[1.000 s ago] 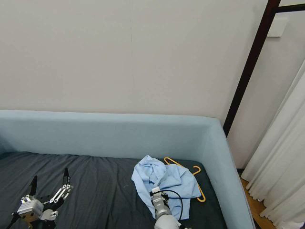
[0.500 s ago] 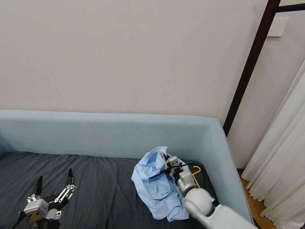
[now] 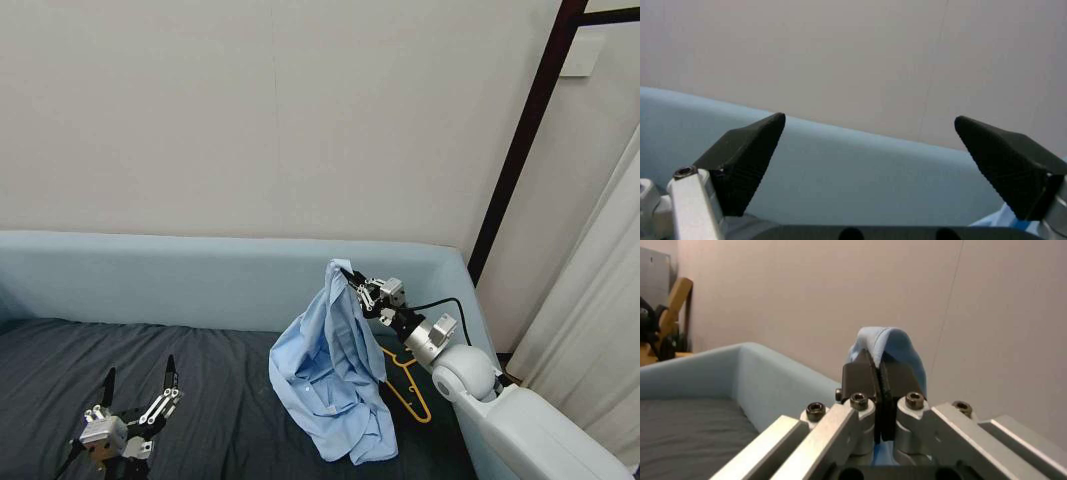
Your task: Pick up the clothes from the sofa and hang them on the clothes hanger.
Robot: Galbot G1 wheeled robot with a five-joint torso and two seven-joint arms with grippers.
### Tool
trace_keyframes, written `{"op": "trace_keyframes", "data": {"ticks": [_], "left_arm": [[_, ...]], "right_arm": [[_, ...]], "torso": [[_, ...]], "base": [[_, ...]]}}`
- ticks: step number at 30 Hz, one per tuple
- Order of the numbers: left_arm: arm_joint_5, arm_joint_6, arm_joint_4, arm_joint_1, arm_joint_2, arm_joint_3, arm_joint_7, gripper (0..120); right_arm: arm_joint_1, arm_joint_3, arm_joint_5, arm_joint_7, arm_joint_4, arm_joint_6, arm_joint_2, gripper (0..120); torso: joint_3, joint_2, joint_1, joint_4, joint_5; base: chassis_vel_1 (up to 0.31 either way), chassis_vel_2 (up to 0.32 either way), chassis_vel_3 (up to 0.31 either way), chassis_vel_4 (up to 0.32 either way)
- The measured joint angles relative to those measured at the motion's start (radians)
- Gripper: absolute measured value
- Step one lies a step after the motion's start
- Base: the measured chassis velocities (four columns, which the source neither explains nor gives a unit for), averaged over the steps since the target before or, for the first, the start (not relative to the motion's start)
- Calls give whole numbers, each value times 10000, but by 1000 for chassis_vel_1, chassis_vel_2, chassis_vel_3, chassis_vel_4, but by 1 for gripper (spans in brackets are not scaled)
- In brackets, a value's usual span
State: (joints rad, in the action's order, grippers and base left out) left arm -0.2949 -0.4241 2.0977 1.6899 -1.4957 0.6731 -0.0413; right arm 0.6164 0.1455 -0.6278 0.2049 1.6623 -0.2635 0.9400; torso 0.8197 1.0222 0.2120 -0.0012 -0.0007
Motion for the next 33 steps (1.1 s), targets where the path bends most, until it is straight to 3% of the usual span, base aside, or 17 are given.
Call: {"op": "trace_keyframes", "data": {"ticks": [2, 5, 6, 10, 11, 13, 16, 17, 21, 27, 33], "left_arm": [[-189, 1, -132, -96, 119, -93, 76, 100], [-1045, 93, -881, -822, 1016, -229, 829, 100], [-1045, 93, -881, -822, 1016, -229, 829, 100], [-1960, -218, -2412, -2004, 2075, -381, 2551, 100], [-1960, -218, -2412, -2004, 2075, -381, 2551, 100], [-2306, -385, -3224, -2527, 2321, -460, 3545, 100], [-2464, -410, -3552, -2773, 2400, -546, 3931, 100], [-2701, -415, -4272, -3354, 2539, -788, 4587, 100], [-3096, -412, -5731, -4510, 2686, -1171, 5254, 100], [-3530, -383, -6855, -5292, 2606, -1342, 5303, 100], [-3558, -345, -7852, -6088, 2200, -1895, 5148, 100]], "right_arm": [[-35, 48, -43, 24, 24, -18, 30, 0], [-148, 217, -110, 64, 79, -29, 112, 0], [-148, 217, -110, 64, 79, -29, 112, 0], [-358, 441, -175, 195, -98, -118, 260, 0], [-358, 441, -175, 195, -98, -118, 260, 0], [-596, 678, -245, 308, -313, -189, 410, 0], [-679, 756, -289, 380, -385, -215, 463, 0], [-745, 805, -382, 535, -444, -261, 493, 0], [-842, 790, -535, 850, -588, -385, 541, 0], [-1159, 966, -752, 1258, -902, -533, 712, 0], [-1072, 859, -875, 2078, -1029, -746, 685, 0]], "torso": [[0, 0, 0, 0, -1], [0, 0, 0, -1, -2], [0, 0, 0, -1, -2], [0, 0, 0, -7, -4], [0, 0, 0, -7, -4], [1, 0, 1, 1, -4], [1, 0, 0, 7, -4], [1, 0, 1, 3, -4], [1, 0, 1, -8, -4], [1, 0, 0, 7, 0], [0, 0, 0, -2, 1]], "base": [[0, 0, 0, 0], [0, 0, 0, 0], [0, 0, 0, 0], [0, 0, 0, 0], [0, 0, 0, 0], [0, 0, 0, 0], [0, 0, 0, 0], [0, 0, 0, 0], [0, 0, 0, 0], [0, 0, 0, 0], [0, 0, 0, 0]]}}
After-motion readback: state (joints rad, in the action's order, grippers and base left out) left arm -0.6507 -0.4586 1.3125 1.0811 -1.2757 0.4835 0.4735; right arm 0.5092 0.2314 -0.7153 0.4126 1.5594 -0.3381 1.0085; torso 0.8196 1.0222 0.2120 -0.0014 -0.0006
